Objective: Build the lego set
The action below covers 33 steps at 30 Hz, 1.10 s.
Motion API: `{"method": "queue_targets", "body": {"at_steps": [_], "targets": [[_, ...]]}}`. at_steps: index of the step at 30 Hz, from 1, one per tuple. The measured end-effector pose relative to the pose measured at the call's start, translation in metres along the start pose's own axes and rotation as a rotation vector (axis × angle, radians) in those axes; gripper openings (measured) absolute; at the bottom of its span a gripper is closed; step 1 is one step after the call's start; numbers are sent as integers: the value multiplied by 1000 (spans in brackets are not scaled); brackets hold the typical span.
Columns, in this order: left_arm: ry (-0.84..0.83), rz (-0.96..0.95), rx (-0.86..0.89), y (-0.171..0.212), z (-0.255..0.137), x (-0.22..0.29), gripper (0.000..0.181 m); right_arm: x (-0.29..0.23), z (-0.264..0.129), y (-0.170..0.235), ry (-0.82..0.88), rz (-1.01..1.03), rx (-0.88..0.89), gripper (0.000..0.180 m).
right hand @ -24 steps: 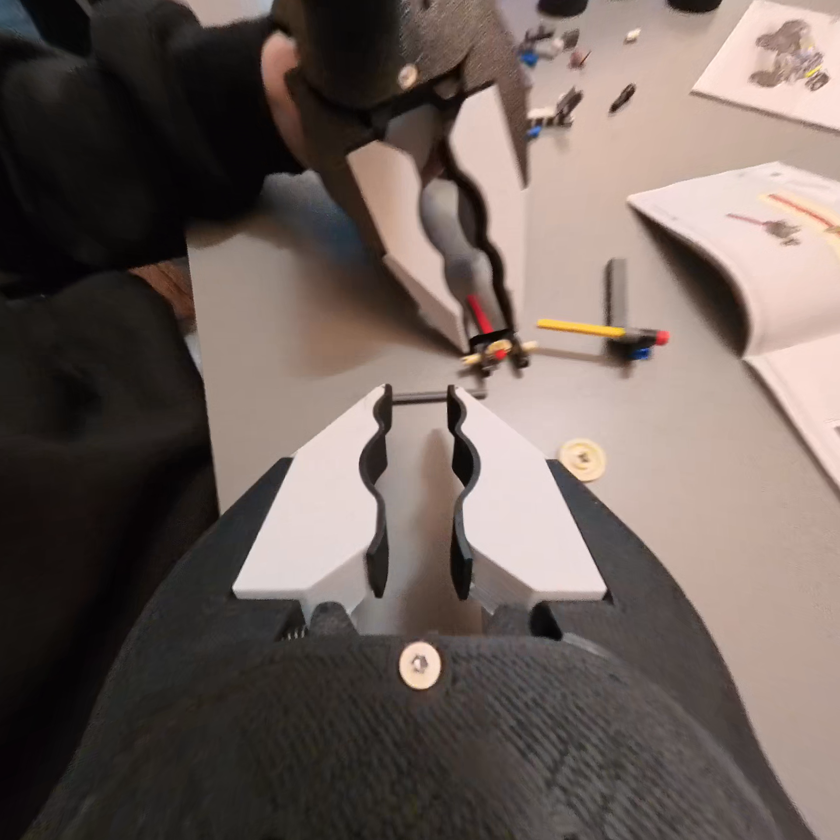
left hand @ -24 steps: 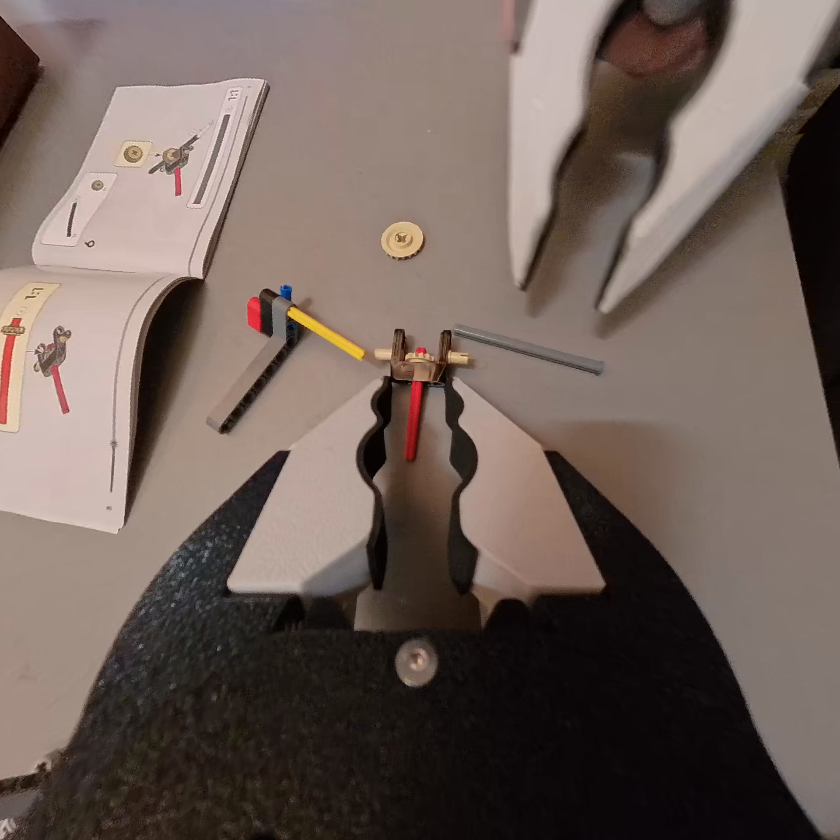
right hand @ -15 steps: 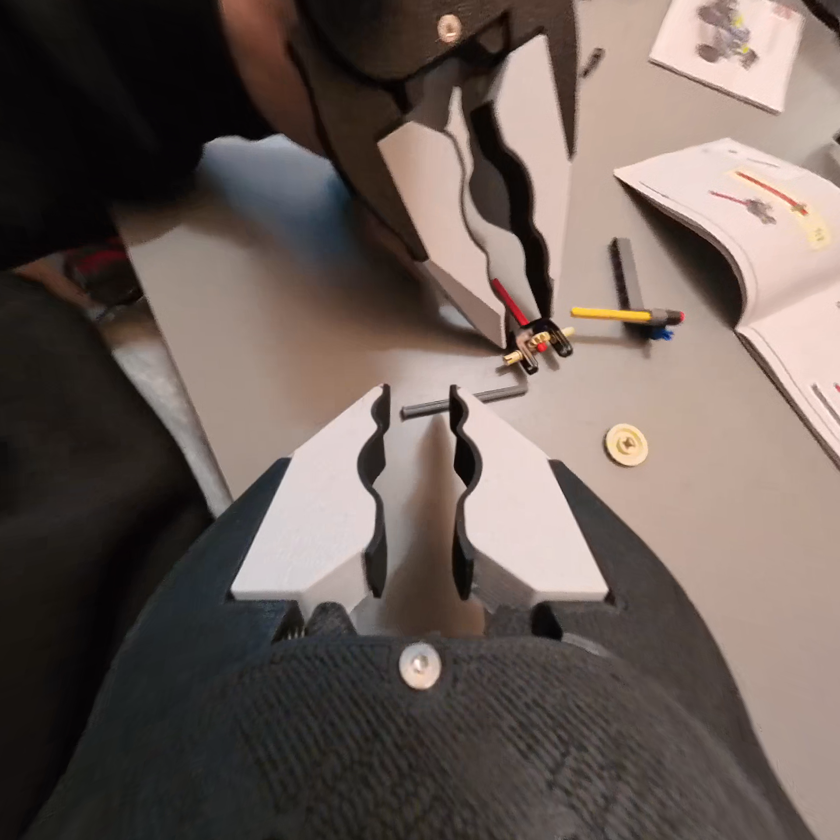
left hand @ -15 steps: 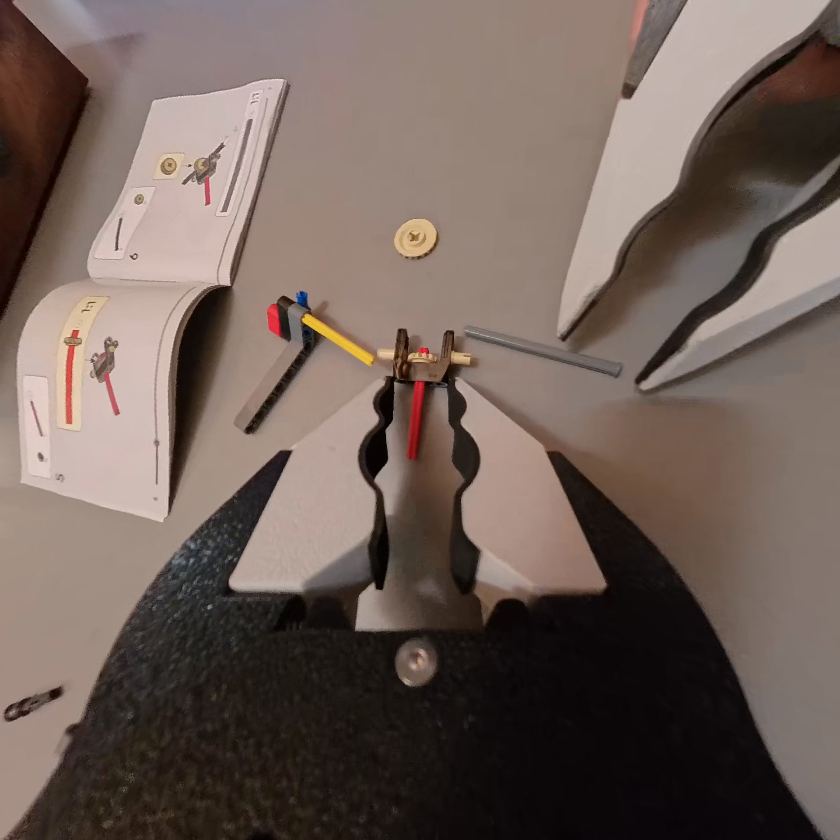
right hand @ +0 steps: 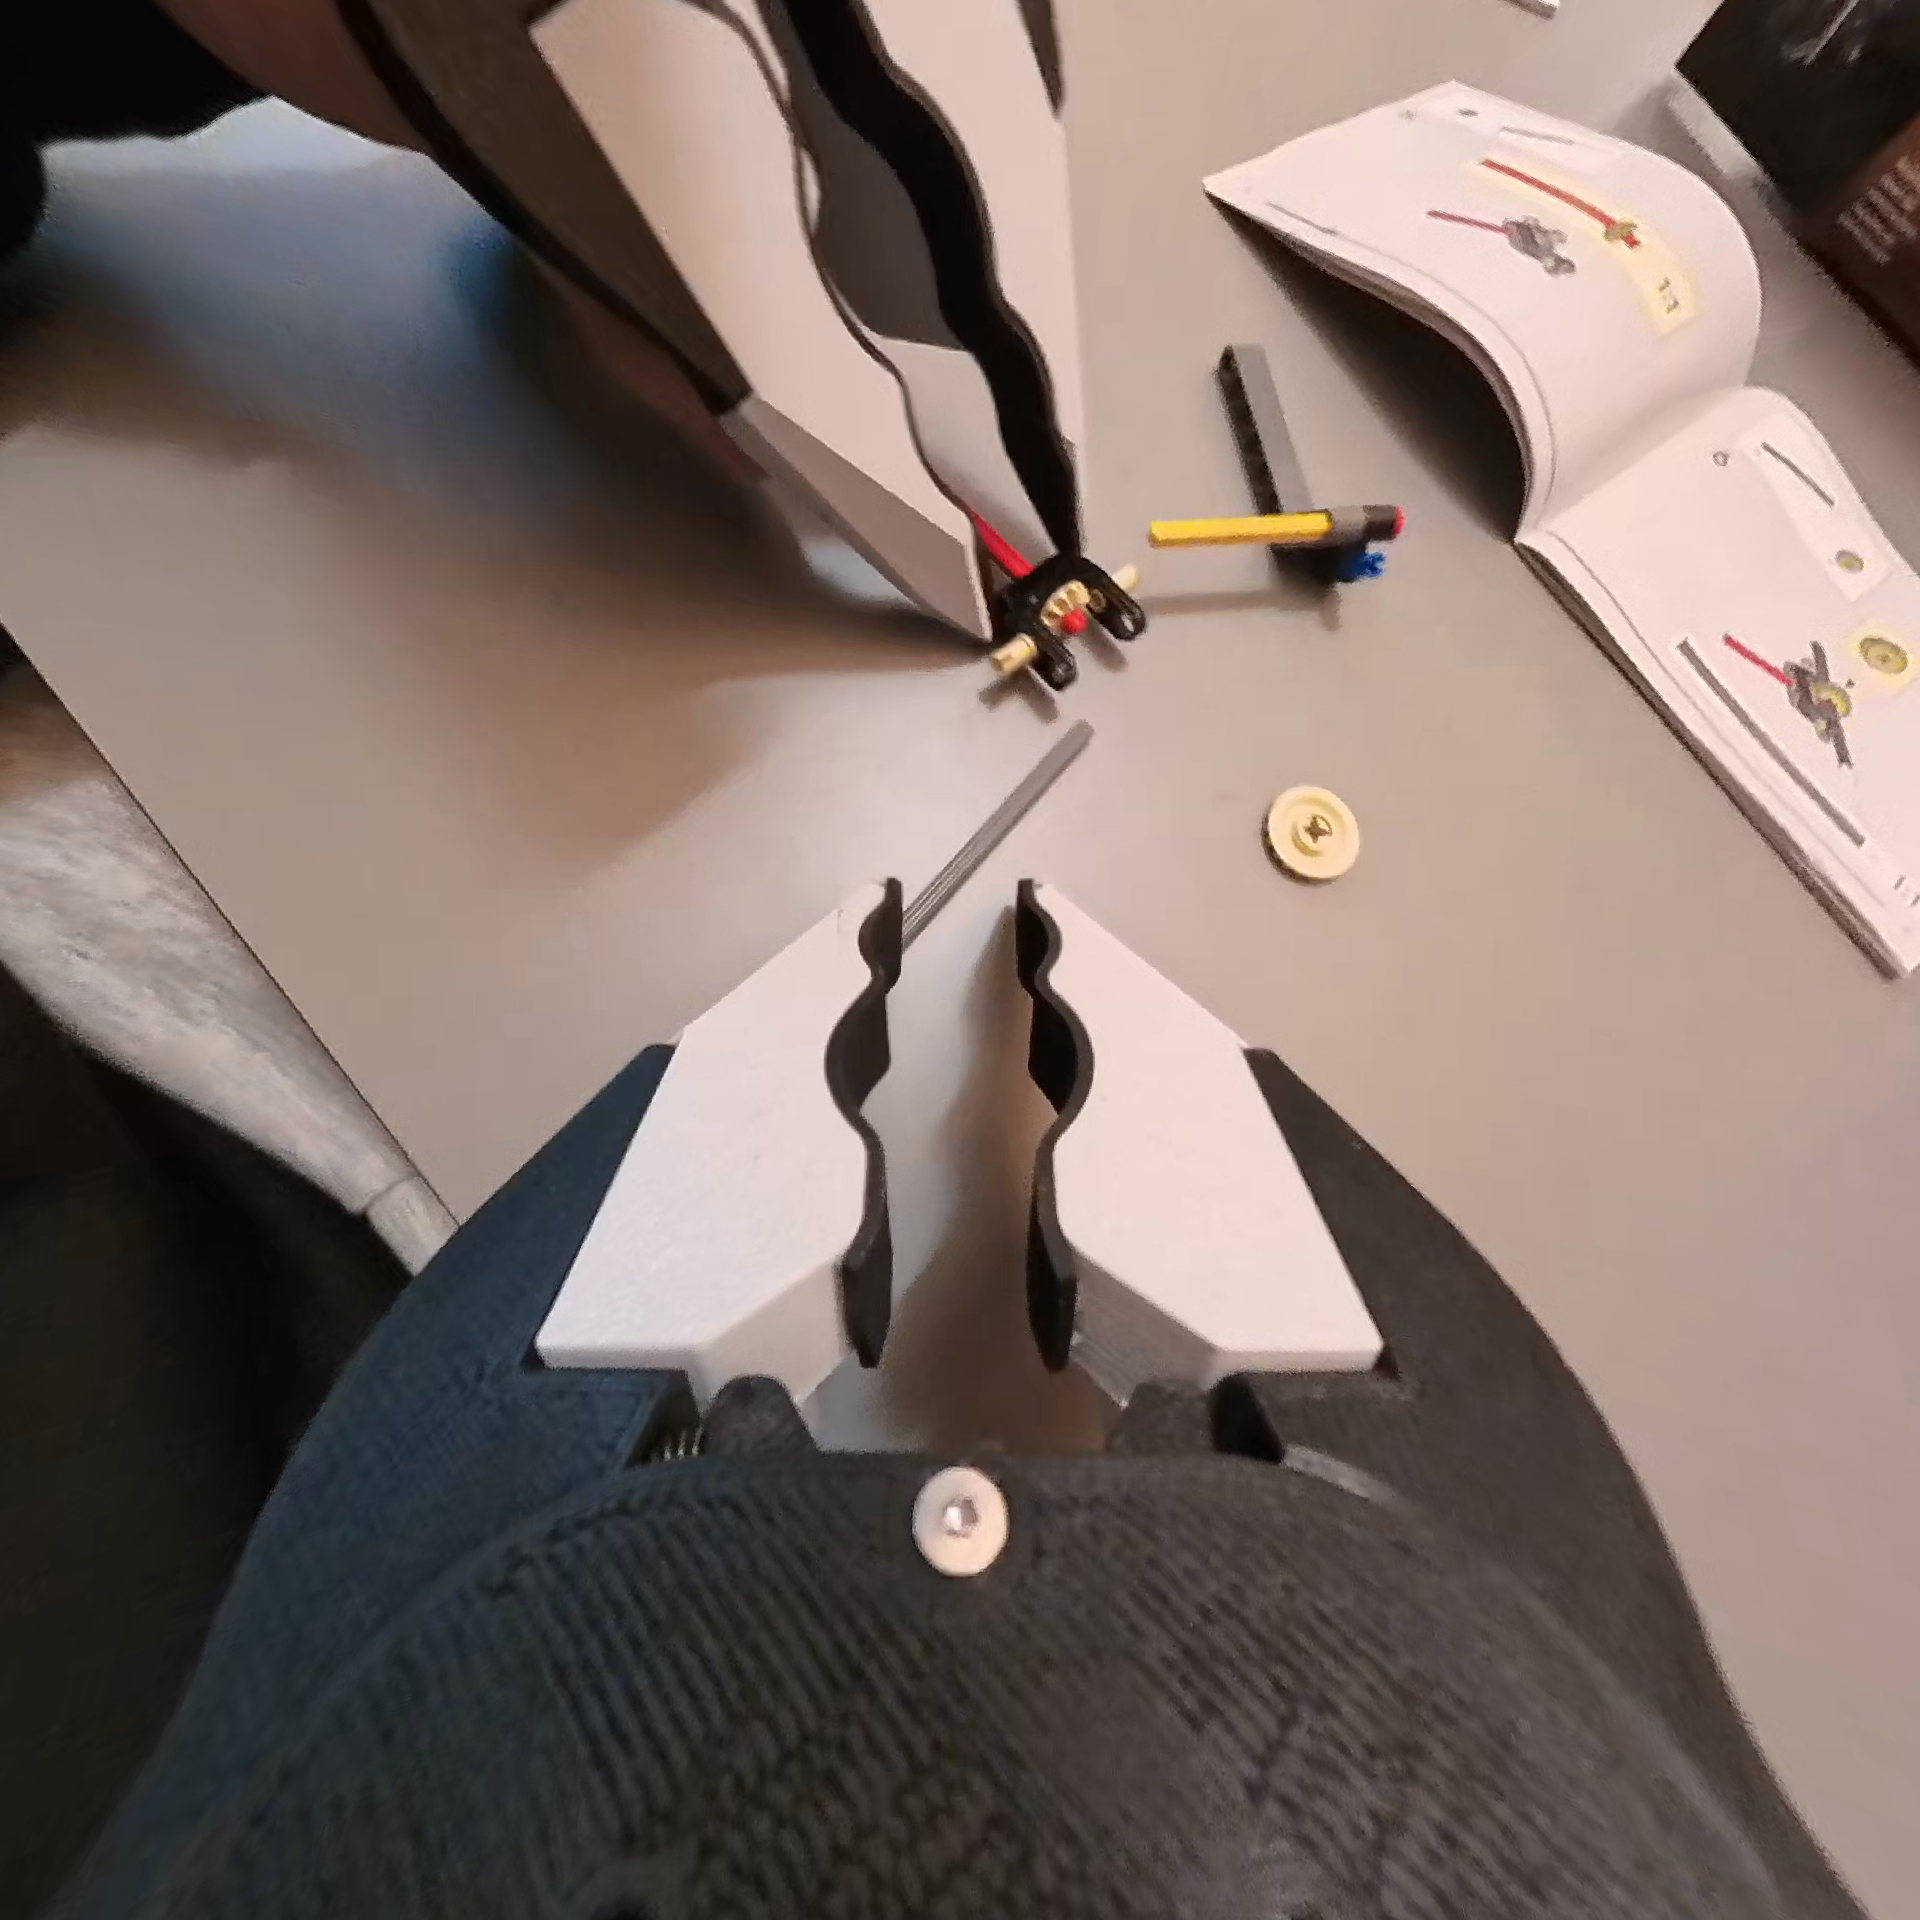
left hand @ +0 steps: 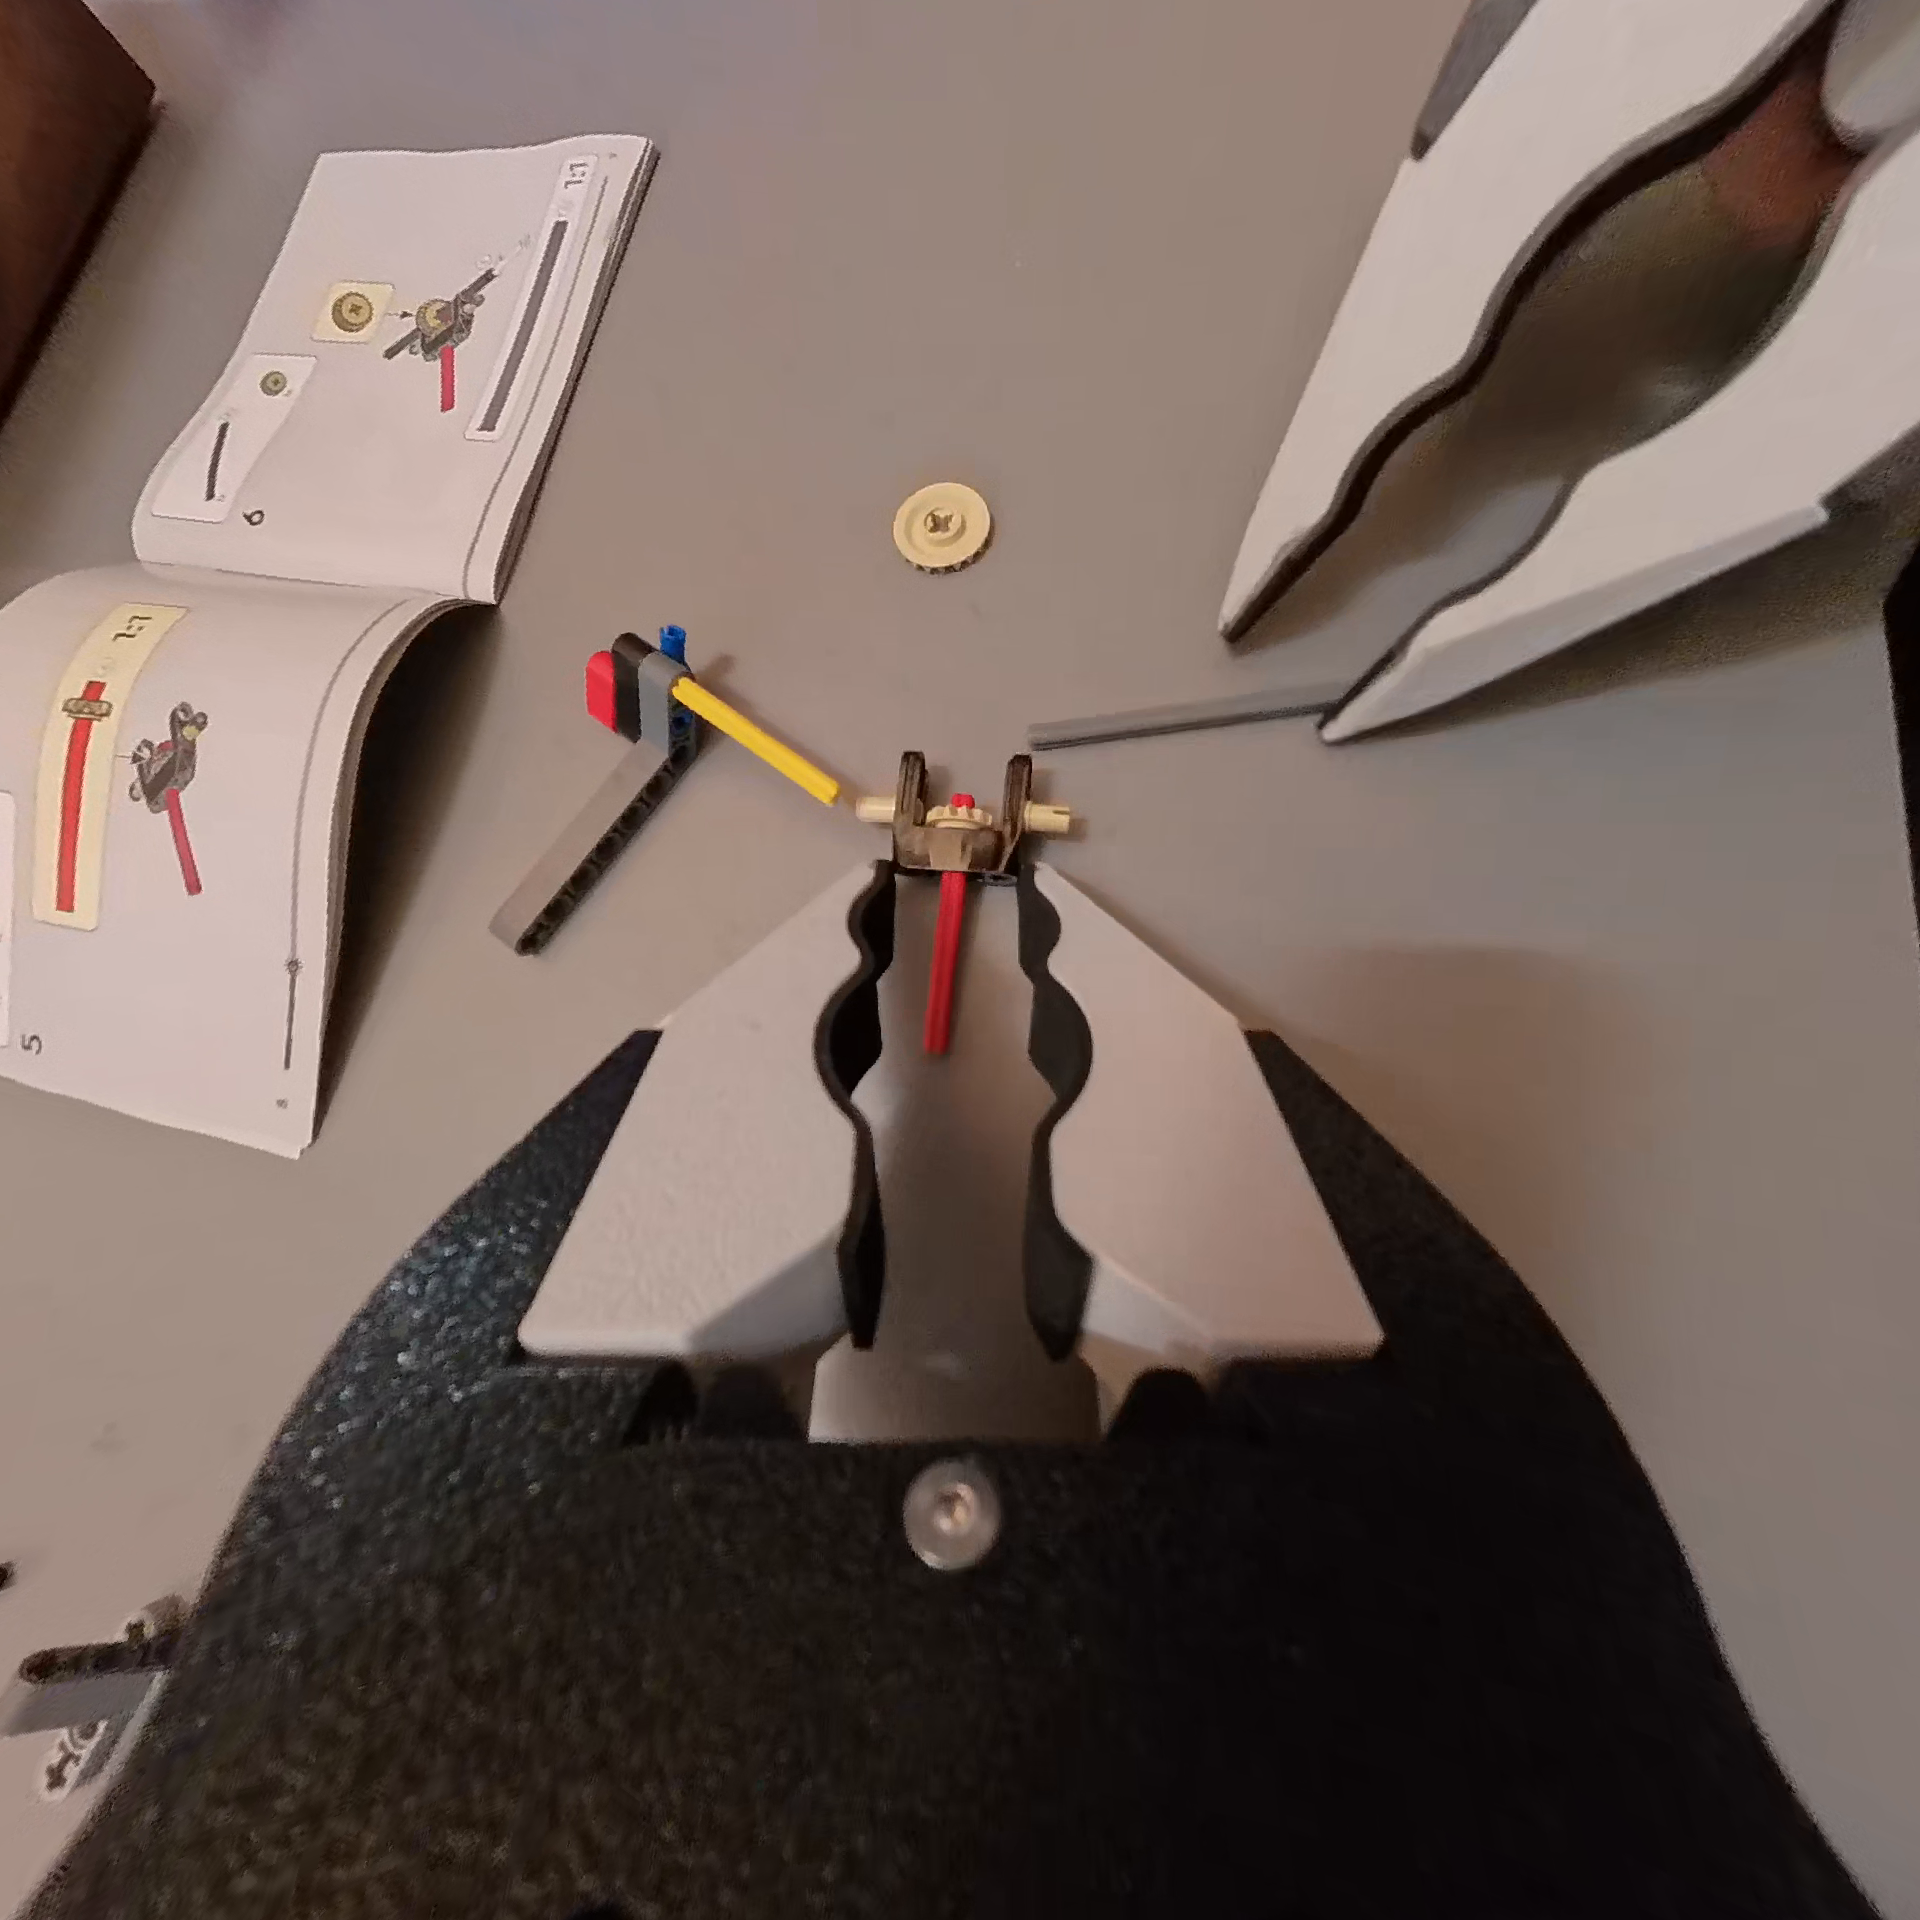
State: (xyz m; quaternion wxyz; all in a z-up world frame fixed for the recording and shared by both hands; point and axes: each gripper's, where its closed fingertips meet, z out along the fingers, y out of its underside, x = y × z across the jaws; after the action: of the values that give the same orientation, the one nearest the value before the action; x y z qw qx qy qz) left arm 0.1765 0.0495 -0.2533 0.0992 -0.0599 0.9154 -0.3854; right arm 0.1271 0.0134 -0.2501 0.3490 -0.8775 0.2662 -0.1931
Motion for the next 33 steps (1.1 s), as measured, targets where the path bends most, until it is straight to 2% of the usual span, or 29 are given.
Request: {"method": "queue_targets", "body": {"at_steps": [8, 11, 16, 20, 24, 27, 33], "targets": [[-82, 4, -74, 0, 0, -3, 22, 9, 4, -1, 10, 35, 45, 16], [-127, -11, -95, 1, -1, -6, 22, 4, 6, -2, -21, 28, 41, 4], [-164, -39, -94, 0, 0, -8, 22, 9, 5, 0, -6, 37, 37, 3], [-204, -69, -98, 0, 0, -8, 22, 23, 5, 2, 88, -3, 30, 2], [-259, -127, -94, -1, 1, -8, 21, 25, 5, -2, 111, -35, 51, 3], [-286, -160, -96, -1, 1, -9, 21, 27, 3, -11, 106, -13, 104, 3], [-282, -203, -99, -1, 2, -8, 22, 29, 10, -7, 98, -23, 58, 3]]}}
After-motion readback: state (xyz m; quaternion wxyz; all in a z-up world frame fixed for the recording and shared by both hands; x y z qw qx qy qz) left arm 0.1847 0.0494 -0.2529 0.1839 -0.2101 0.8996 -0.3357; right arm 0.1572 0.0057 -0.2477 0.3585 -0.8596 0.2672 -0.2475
